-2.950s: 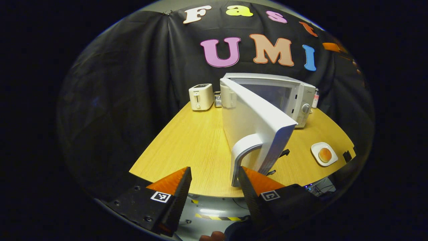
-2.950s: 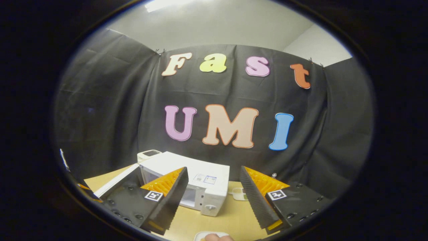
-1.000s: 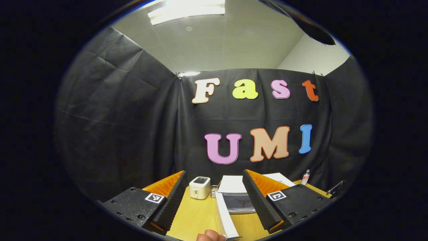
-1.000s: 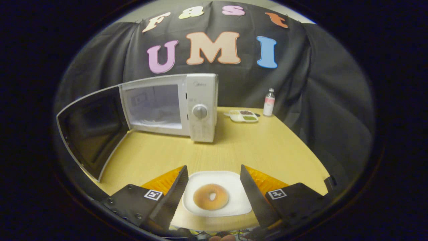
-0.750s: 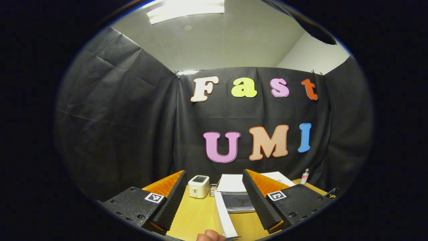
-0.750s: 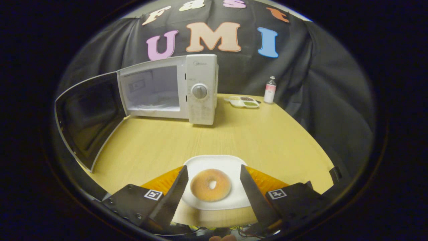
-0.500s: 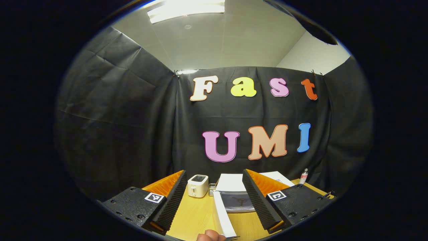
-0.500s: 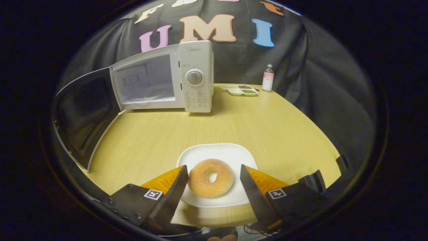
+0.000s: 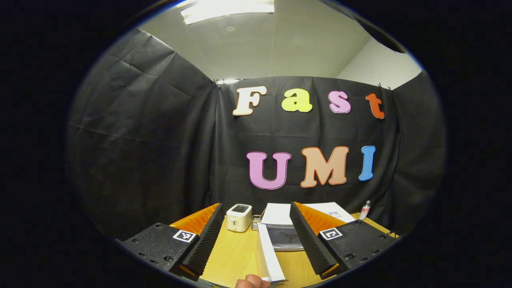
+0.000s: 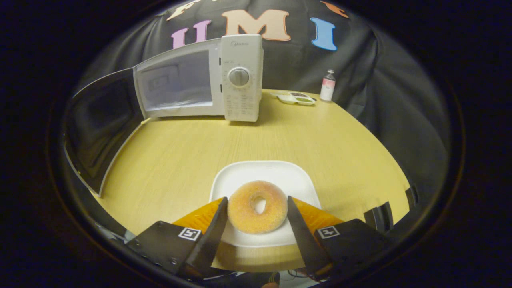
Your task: Open the microwave oven with the left hand, put the food in, and close the microwave oven.
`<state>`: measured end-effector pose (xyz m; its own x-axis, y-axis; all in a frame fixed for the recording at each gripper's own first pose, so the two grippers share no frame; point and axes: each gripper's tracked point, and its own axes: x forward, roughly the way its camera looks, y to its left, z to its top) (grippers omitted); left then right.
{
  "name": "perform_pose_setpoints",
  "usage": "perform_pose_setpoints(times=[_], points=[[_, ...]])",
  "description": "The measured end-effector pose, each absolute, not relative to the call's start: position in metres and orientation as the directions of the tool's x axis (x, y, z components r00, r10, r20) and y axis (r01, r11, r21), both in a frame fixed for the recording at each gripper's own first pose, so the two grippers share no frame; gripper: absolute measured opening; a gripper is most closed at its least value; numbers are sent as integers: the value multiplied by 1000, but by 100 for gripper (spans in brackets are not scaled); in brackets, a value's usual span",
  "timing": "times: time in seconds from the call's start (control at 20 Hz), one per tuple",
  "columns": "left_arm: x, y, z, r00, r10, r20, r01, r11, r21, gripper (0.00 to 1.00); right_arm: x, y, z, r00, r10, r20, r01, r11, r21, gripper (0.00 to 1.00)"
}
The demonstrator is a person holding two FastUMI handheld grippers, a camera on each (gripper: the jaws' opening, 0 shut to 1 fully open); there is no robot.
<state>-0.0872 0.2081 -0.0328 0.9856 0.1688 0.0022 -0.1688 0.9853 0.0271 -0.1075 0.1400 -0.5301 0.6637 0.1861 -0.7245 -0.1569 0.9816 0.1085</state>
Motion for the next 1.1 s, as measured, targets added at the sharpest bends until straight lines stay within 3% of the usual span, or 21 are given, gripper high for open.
perform_pose_setpoints(times=[0.1, 0.25, 0.35, 0.55, 0.6, 0.7, 0.75, 0.85, 0.9, 1.05, 1.1], points=[[-87, 209, -34, 985, 171, 1, -171, 985, 26, 96, -106, 140, -530, 659, 183, -729, -160, 982, 102, 78], [-88, 212, -36, 985, 172, -2, -172, 985, 24, 96, -104, 139, -531, 653, 178, -737, -145, 983, 108, 77], [-88, 216, -38, 985, 175, -2, -175, 984, 24, 96, -106, 142, -528, 645, 196, -739, -135, 981, 142, 67], [-86, 214, -44, 987, 163, -10, -163, 987, 6, 96, -106, 153, -522, 631, 234, -740, -98, 970, 223, 72], [-87, 214, -44, 987, 161, -13, -161, 987, 2, 95, -104, 157, -519, 631, 243, -737, -87, 966, 245, 67], [-86, 215, -47, 987, 159, -18, -159, 987, -3, 93, -99, 167, -507, 639, 273, -719, -72, 952, 298, 67], [-85, 215, -48, 987, 157, -19, -157, 988, -2, 93, -96, 175, -500, 640, 297, -709, -67, 940, 333, 72], [-85, 216, -47, 988, 154, -17, -154, 988, 7, 95, -86, 196, -484, 649, 353, -675, -57, 906, 418, 67], [-85, 216, -46, 988, 154, -14, -153, 988, 16, 95, -82, 207, -478, 651, 376, -659, -51, 888, 457, 72], [-85, 214, -42, 989, 150, -3, -150, 988, 41, 93, -61, 241, -457, 655, 436, -617, -27, 830, 557, 72], [-87, 212, -42, 989, 148, -4, -147, 988, 42, 95, -54, 252, -450, 659, 451, -602, -12, 806, 591, 67]])
